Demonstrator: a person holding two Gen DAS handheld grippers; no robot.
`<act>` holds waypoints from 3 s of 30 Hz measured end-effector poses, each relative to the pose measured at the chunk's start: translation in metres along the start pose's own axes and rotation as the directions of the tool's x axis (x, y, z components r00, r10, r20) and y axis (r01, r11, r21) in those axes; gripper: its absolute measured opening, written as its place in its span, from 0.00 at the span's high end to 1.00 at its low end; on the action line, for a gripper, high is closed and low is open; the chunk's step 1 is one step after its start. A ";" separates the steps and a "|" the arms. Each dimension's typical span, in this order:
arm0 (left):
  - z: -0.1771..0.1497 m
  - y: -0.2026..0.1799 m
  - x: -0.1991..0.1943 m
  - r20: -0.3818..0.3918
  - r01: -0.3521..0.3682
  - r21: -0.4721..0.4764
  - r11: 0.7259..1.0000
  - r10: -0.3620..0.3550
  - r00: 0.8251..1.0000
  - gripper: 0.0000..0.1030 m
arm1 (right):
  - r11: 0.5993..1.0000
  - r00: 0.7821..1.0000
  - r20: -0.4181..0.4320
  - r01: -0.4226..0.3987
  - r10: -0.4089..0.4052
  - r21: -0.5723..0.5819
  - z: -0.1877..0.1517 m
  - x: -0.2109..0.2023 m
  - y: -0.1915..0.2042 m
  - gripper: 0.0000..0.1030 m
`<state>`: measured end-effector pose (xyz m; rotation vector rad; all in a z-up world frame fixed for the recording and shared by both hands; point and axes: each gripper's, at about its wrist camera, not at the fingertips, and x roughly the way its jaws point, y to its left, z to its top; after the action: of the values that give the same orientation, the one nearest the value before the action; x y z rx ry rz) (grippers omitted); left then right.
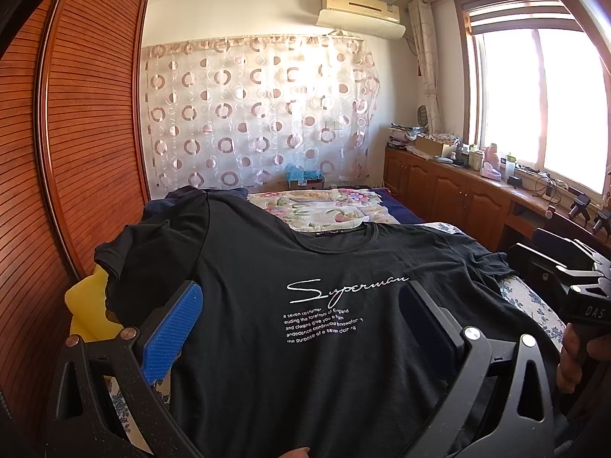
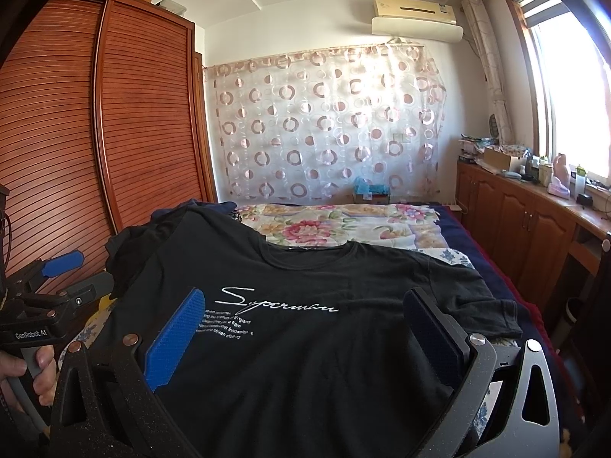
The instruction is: Fold small clothes
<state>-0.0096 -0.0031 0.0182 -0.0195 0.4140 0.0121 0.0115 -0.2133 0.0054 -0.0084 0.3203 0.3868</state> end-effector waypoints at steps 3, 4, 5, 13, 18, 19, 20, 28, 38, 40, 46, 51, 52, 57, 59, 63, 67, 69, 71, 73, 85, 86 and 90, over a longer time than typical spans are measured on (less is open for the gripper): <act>0.002 0.000 -0.001 0.002 0.000 0.001 1.000 0.000 1.000 0.00 | 1.000 1.000 0.001 0.000 0.000 -0.001 0.000 0.000 0.000 0.00; 0.001 0.000 0.000 0.002 0.000 0.000 1.000 0.000 1.000 0.00 | 1.000 1.000 0.001 0.000 0.000 0.000 0.000 0.000 0.000 0.00; 0.001 -0.001 -0.001 0.003 0.000 0.000 1.000 0.000 1.000 0.00 | 1.000 1.000 0.002 0.000 0.000 -0.001 0.000 0.000 0.000 0.00; 0.002 -0.001 -0.002 0.003 0.000 0.001 1.000 0.000 1.000 0.00 | 1.000 1.000 0.001 -0.005 0.005 0.000 -0.001 0.001 0.001 0.00; 0.000 -0.001 -0.001 0.004 -0.001 0.002 1.000 0.001 1.000 0.00 | 1.000 1.000 0.003 -0.006 0.006 -0.001 -0.001 0.002 0.001 0.00; 0.002 -0.001 -0.002 0.005 -0.001 0.002 1.000 0.001 1.000 0.00 | 1.000 1.000 0.003 -0.006 0.006 -0.002 -0.001 0.001 0.001 0.00; 0.001 -0.001 -0.001 0.004 -0.001 0.002 1.000 0.001 1.000 0.00 | 1.000 1.000 0.003 -0.006 0.006 -0.002 -0.001 0.001 0.001 0.00; 0.002 -0.001 -0.002 0.004 0.000 0.002 1.000 0.000 1.000 0.00 | 1.000 1.000 0.004 -0.006 0.006 -0.001 -0.001 0.001 0.001 0.00; 0.003 -0.002 -0.002 0.004 -0.001 0.002 1.000 0.001 1.000 0.00 | 1.000 1.000 0.005 -0.005 0.006 -0.002 -0.001 0.002 0.001 0.00; 0.001 -0.001 -0.002 0.004 -0.001 0.002 1.000 0.001 1.000 0.00 | 1.000 1.000 0.005 -0.005 0.005 -0.001 -0.001 0.002 0.001 0.00; 0.001 -0.001 -0.002 0.004 0.001 0.004 1.000 -0.001 1.000 0.00 | 1.000 1.000 0.000 -0.013 0.013 -0.002 -0.001 0.004 0.001 0.00; 0.001 0.007 0.001 -0.003 -0.013 0.004 1.000 0.014 1.000 0.00 | 0.999 0.999 -0.029 -0.039 0.038 -0.027 -0.003 0.016 0.007 0.00; 0.001 0.010 0.002 -0.008 -0.012 0.001 1.000 0.012 1.000 0.00 | 0.998 0.998 -0.037 -0.049 0.048 -0.029 -0.002 0.018 0.006 0.00; 0.000 0.035 0.012 -0.038 -0.003 -0.029 1.000 0.002 0.999 0.00 | 0.993 0.992 -0.073 -0.107 0.104 -0.045 -0.002 0.033 0.009 0.00; 0.002 0.046 0.016 -0.050 -0.015 -0.031 0.999 0.013 0.999 0.00 | 0.991 0.989 -0.084 -0.125 0.120 -0.052 0.001 0.037 0.008 0.00; 0.002 0.072 0.025 -0.072 -0.058 -0.028 0.998 0.056 0.996 0.00 | 0.983 0.981 -0.114 -0.168 0.160 -0.069 0.007 0.052 0.007 0.01; 0.004 0.100 0.036 -0.116 -0.110 -0.021 0.994 0.107 0.987 0.00 | 0.974 0.966 -0.155 -0.218 0.205 -0.069 0.011 0.065 0.004 0.03; 0.004 0.114 0.039 -0.125 -0.120 -0.027 0.992 0.116 0.985 0.00 | 0.968 0.958 -0.176 -0.241 0.225 -0.072 0.013 0.072 0.004 0.06; 0.004 0.126 0.042 -0.126 -0.113 -0.037 0.993 0.108 0.986 0.00 | 0.962 0.949 -0.197 -0.265 0.246 -0.074 0.016 0.079 0.002 0.08; 0.007 0.138 0.046 -0.134 -0.099 -0.042 0.994 0.092 0.987 0.00 | 0.956 0.943 -0.211 -0.281 0.259 -0.080 0.020 0.086 0.001 0.10; 0.018 0.187 0.092 -0.237 -0.101 -0.045 0.994 0.088 0.968 0.42 | 0.949 0.931 -0.246 -0.301 0.270 -0.098 0.019 0.106 -0.004 0.10; 0.017 0.188 0.095 -0.245 -0.107 -0.037 0.994 0.095 0.965 0.46 | 0.949 0.930 -0.251 -0.301 0.270 -0.096 0.019 0.108 -0.004 0.10; 0.014 0.194 0.110 -0.288 -0.147 0.005 0.989 0.142 0.947 0.50 | 0.950 0.929 -0.257 -0.299 0.267 -0.094 0.020 0.108 -0.004 0.10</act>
<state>0.0937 0.1917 -0.0170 -0.0075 0.7063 0.1591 0.1137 -0.1755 -0.0088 -0.1408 0.5400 0.6978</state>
